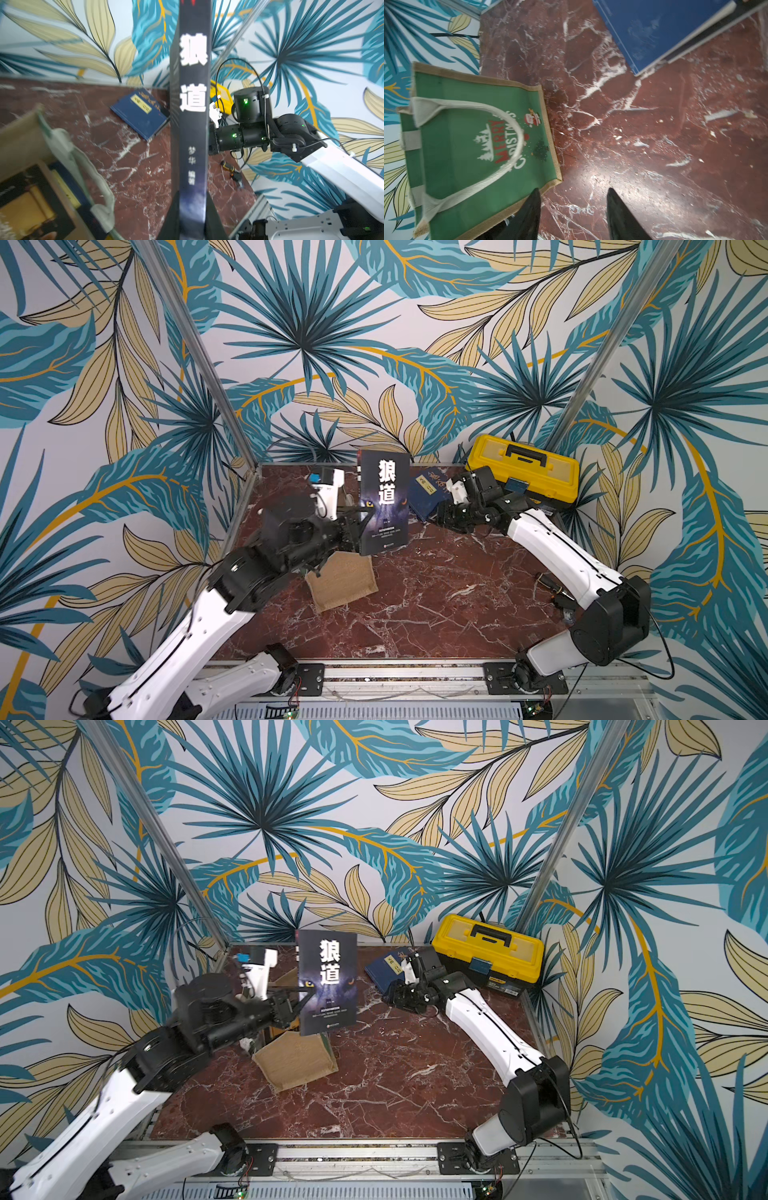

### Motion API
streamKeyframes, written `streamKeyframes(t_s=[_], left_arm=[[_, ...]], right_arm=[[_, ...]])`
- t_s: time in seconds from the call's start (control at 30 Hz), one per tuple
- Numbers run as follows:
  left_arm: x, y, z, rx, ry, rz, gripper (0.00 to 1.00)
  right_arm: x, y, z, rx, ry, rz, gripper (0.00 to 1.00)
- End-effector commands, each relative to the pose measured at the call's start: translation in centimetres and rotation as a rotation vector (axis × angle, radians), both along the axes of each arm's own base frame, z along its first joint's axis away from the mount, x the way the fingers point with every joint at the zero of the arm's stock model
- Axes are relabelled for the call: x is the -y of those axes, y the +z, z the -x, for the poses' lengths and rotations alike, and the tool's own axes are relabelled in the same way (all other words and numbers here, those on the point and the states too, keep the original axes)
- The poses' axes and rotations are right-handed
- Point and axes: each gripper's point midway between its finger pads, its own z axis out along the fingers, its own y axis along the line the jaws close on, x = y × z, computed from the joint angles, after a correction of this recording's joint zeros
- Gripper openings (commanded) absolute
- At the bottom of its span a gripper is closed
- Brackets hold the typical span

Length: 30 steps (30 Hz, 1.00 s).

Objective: Put the books into the canvas bag
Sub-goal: Place the book in the canvas bag.

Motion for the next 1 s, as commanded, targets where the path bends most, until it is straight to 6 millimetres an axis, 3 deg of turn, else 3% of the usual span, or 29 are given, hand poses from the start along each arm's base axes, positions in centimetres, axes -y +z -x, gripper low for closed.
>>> streamKeyframes(t_s=[0.0,0.17,0.43,0.6,0.8,0.83,0.97], left_arm=[[-5.5,0.4,0.8,0.100,0.207,0.000,0.00],[-11.7,0.0,4.4,0.149,0.367,0.091,0.00],[-17.2,-2.0,8.1,0.137,0.495,0.158,0.01],[-19.4,-3.8,9.1,0.096,0.569,0.168,0.01],[-19.4,-4.6,8.8,0.079,0.586,0.162,0.01],[-19.3,-4.7,8.7,0.075,0.588,0.159,0.01],[-18.8,-4.9,8.1,0.056,0.590,0.141,0.01]], right_arm=[[-3.9,2.1,-0.1,0.076,0.079,0.037,0.52],[-10.6,3.3,-0.2,0.111,0.210,0.035,0.53],[-18.0,1.9,0.6,0.078,0.334,-0.009,0.54],[-19.3,1.1,0.8,0.075,0.362,0.014,0.56],[-18.8,1.3,0.5,0.092,0.347,0.042,0.56],[-19.5,1.6,1.6,0.110,0.369,0.056,0.56],[-19.6,1.5,1.9,0.118,0.386,0.093,0.58]])
